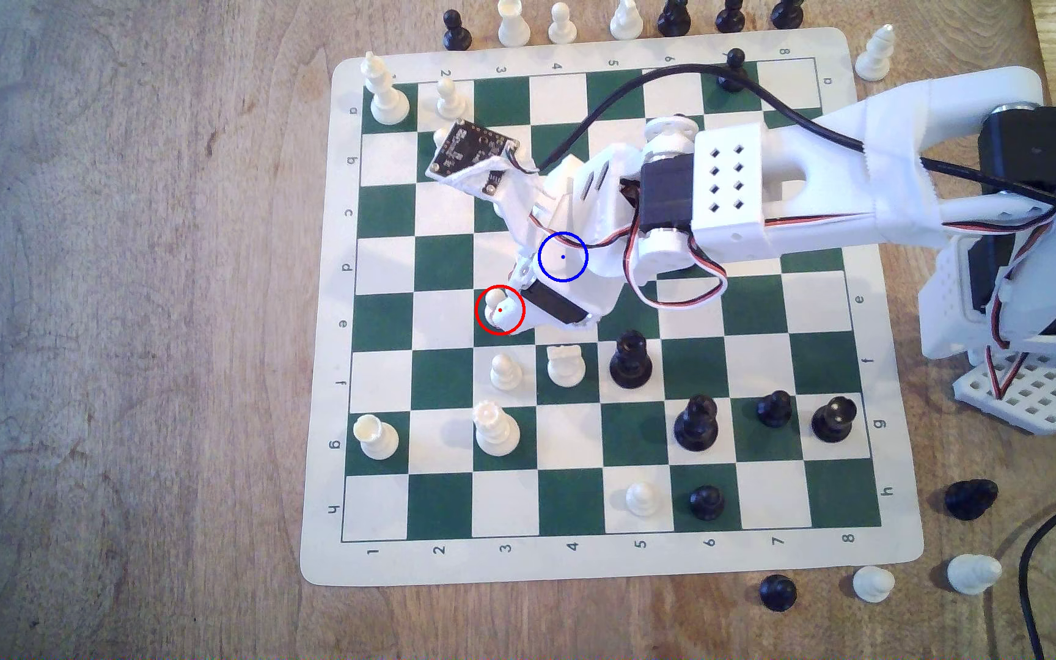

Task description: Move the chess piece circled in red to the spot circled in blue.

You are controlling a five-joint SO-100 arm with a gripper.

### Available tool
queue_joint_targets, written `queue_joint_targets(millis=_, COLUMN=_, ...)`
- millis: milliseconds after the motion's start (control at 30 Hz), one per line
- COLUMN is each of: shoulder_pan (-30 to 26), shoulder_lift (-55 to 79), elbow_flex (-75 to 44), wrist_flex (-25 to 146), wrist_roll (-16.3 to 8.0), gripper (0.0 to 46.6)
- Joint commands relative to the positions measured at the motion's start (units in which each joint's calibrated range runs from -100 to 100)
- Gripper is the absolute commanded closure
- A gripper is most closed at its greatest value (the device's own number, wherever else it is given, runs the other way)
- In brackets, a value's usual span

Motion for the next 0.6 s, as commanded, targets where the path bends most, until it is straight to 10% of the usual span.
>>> queue_joint_targets(millis=0, shoulder_pan=0.34, shoulder_lift=-0.20, elbow_flex=-5.50, wrist_flex=-1.85, wrist_roll=0.34, gripper=35.2)
queue_joint_targets(millis=567, shoulder_pan=0.57, shoulder_lift=5.24, elbow_flex=-6.59, wrist_flex=-4.23, wrist_roll=0.78, gripper=32.0)
